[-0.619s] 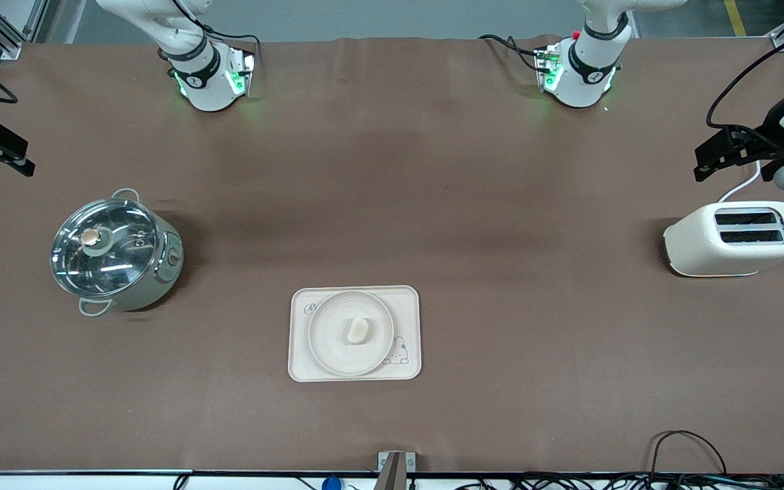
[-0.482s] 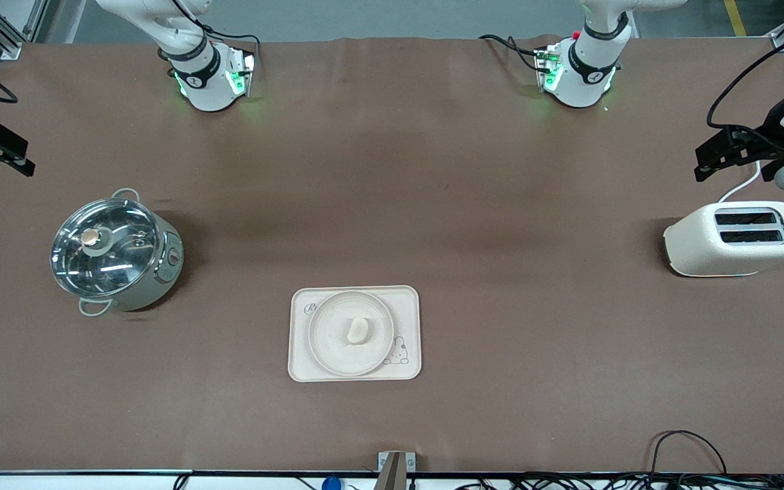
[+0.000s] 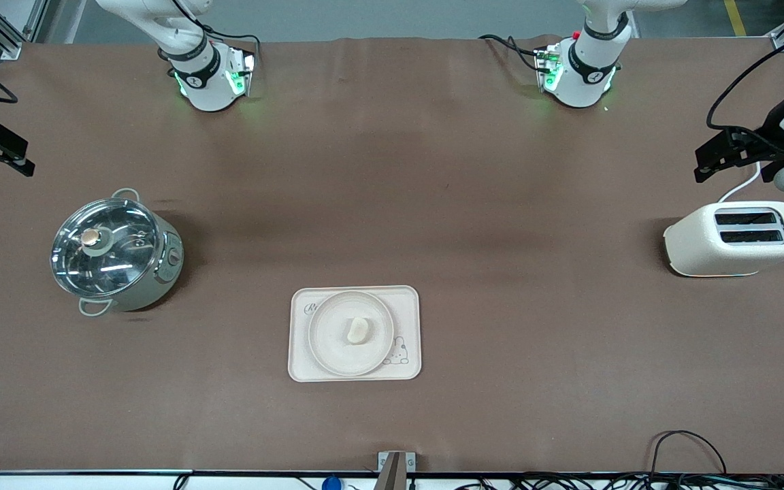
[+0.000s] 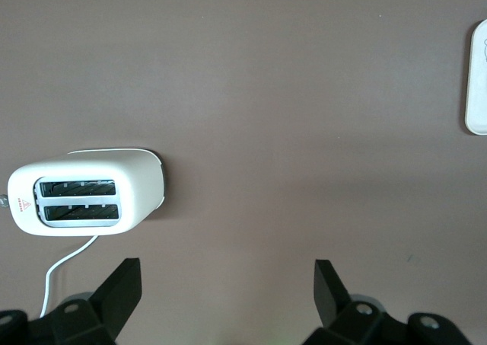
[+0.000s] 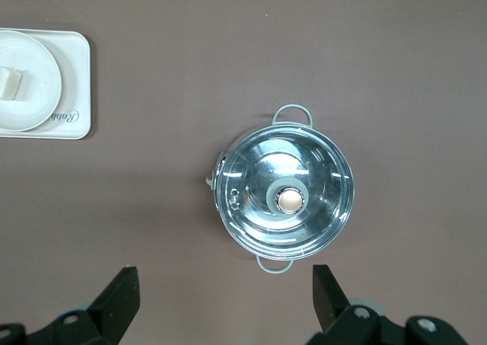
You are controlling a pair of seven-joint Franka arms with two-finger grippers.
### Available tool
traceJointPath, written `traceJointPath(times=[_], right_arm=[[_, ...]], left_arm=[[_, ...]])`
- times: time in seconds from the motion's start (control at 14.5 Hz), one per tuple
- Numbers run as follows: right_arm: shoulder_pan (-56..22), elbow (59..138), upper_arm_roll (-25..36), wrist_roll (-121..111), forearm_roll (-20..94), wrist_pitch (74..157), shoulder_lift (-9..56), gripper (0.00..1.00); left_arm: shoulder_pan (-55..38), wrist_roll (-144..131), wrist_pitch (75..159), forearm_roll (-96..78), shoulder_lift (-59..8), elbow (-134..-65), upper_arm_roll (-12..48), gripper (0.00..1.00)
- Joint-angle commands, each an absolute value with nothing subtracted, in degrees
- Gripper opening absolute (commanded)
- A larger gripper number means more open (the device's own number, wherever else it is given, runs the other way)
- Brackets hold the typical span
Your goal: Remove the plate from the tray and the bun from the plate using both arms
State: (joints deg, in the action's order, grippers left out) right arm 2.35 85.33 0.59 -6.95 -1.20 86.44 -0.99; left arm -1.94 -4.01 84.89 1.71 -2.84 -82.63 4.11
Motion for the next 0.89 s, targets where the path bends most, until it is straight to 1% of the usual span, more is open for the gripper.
traceJointPath(times=[0.0, 0.62, 0.76, 0.83], right_arm=[[2.3, 86.0, 0.7, -7.4, -1.1, 86.7, -1.7, 1.00], [2.5, 86.0, 1.0, -8.3, -1.1, 86.2, -1.6, 1.00], [1.8, 86.3, 0.6, -7.4, -0.9, 86.2, -1.6, 1.00], [0.3, 86.8, 0.6, -7.4, 0.9, 86.7, -1.5, 1.00]], left_arm=[[-2.2, -3.2, 84.5, 2.4, -4.1, -80.9, 4.0, 1.00], [-2.0, -3.6, 84.5, 2.1, -4.1, -80.9, 4.1, 1.00], [-1.9, -3.7, 84.6, 2.1, -4.2, -80.9, 4.2, 1.00], [-2.0, -3.7, 84.7, 2.0, -4.5, -80.9, 4.2, 1.00]])
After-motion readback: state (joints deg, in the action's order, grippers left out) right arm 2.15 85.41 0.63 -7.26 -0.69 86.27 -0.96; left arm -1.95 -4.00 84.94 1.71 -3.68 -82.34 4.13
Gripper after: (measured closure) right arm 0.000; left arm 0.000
